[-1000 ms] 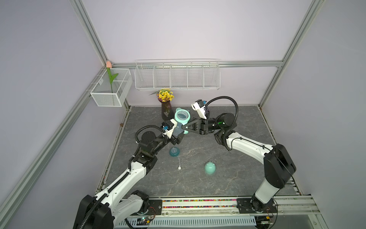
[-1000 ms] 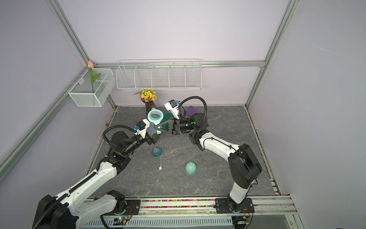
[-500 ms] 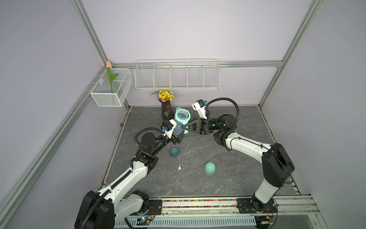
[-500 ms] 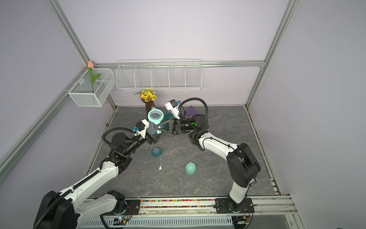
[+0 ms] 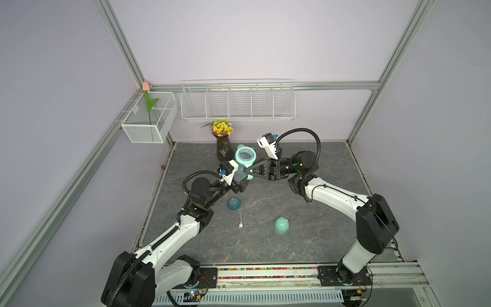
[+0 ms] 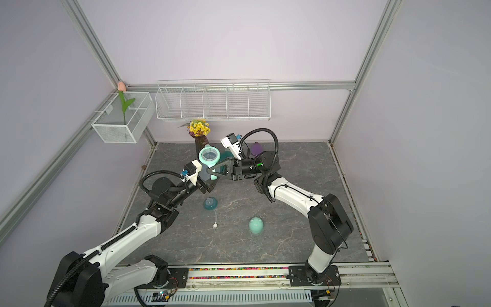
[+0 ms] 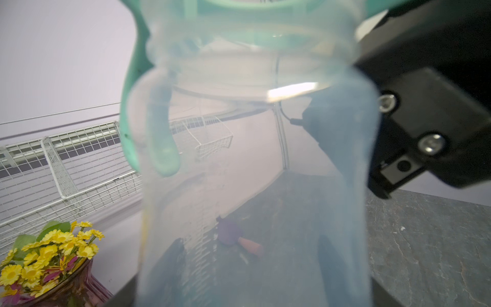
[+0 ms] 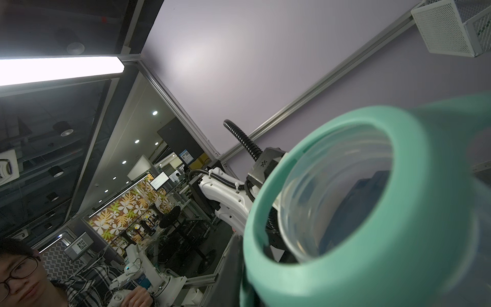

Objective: Assemble the baby bottles
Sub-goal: Put on the handle of the baby bottle.

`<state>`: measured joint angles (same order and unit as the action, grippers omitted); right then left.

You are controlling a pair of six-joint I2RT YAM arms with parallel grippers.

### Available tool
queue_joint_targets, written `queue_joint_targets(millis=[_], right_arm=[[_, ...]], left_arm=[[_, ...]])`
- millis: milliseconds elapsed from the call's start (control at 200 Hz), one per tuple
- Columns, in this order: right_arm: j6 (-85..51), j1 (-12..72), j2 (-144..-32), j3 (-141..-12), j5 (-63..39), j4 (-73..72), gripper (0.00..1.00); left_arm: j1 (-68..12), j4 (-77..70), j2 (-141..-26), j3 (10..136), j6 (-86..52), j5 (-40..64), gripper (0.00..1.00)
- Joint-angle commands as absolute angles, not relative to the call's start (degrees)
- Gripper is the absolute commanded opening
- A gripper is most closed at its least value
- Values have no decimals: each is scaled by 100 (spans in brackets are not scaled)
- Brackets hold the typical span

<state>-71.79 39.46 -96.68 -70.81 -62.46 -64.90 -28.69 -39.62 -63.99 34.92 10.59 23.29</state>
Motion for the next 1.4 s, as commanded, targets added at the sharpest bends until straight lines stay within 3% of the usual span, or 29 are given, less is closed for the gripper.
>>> queue_joint_targets(millis=[0, 740, 1135, 1395], right_arm=[[-6848, 3964, -9401, -7075, -6293, -6224, 7], [-7278, 3907, -9719, -7106, -6241, -6764, 7], [-7738, 3957, -9992, -6970, -6112, -7400, 11], [-7709, 3964, -10011, -6944, -6110, -7232, 17]], left_arm=[[-2918, -4167, -6466, 3674, 979, 2430, 0], [-2920, -4253, -6071, 3532, 1034, 2582, 0], [-2918, -5280, -6382, 3542, 271, 2396, 0], [-2918, -4951, -6119, 3625, 329, 2245, 0]])
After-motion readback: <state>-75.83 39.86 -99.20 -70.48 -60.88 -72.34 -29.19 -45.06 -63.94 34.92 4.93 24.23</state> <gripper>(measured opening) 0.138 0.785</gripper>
